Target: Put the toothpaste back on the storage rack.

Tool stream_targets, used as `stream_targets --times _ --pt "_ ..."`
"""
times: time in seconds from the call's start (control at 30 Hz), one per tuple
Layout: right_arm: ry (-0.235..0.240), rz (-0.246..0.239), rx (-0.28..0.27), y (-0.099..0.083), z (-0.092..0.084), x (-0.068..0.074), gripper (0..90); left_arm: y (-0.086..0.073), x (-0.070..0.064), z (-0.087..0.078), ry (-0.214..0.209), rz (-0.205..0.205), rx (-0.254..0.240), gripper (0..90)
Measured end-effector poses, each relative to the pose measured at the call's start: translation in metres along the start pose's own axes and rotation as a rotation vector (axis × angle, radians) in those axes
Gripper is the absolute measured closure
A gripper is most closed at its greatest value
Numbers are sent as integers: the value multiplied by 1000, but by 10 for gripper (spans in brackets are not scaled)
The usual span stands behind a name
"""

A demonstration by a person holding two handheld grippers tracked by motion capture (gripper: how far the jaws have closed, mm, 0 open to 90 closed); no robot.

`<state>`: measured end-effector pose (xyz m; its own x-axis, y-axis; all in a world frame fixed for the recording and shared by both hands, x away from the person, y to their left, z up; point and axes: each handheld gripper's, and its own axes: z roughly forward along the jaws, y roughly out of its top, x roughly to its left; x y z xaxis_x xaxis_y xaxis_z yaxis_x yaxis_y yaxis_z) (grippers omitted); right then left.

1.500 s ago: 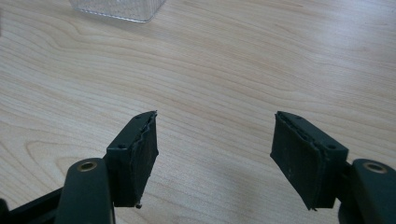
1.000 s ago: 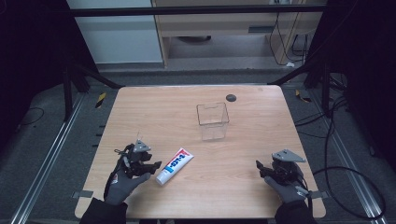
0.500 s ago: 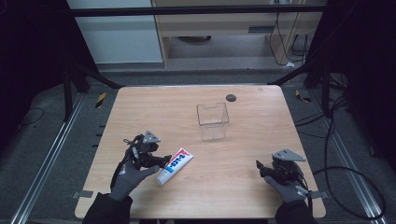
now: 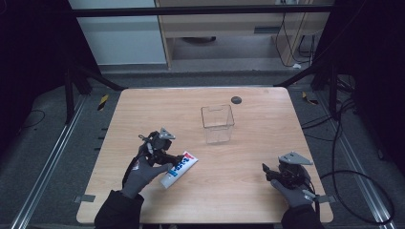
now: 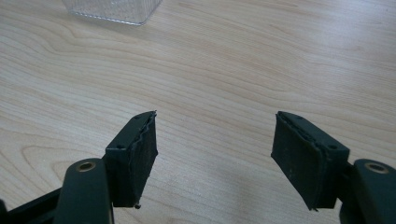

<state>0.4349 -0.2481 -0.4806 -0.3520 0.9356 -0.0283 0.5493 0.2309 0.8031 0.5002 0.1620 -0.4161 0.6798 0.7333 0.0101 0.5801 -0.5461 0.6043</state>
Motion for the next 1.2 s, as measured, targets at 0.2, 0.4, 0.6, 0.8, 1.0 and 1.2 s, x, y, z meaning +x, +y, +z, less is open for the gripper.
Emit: stream_targets --times 0.2,0.4,0.6,0.8,1.0,1.2 --pt "1 -1 6 0 1 1 306 0 -1 10 -16 6 49 296" --pt "7 -5 10 -1 2 1 306 0 -3 20 -23 22 91 301" --pt "10 -3 12 -1 2 1 307 1 -6 30 -40 31 137 311" --pt "13 -4 17 -1 3 2 308 1 -6 36 -38 38 163 314" --pt "14 -10 20 0 4 2 309 2 -6 41 -49 32 176 320" --pt "18 -13 25 0 5 2 309 3 -7 47 -50 41 196 327"
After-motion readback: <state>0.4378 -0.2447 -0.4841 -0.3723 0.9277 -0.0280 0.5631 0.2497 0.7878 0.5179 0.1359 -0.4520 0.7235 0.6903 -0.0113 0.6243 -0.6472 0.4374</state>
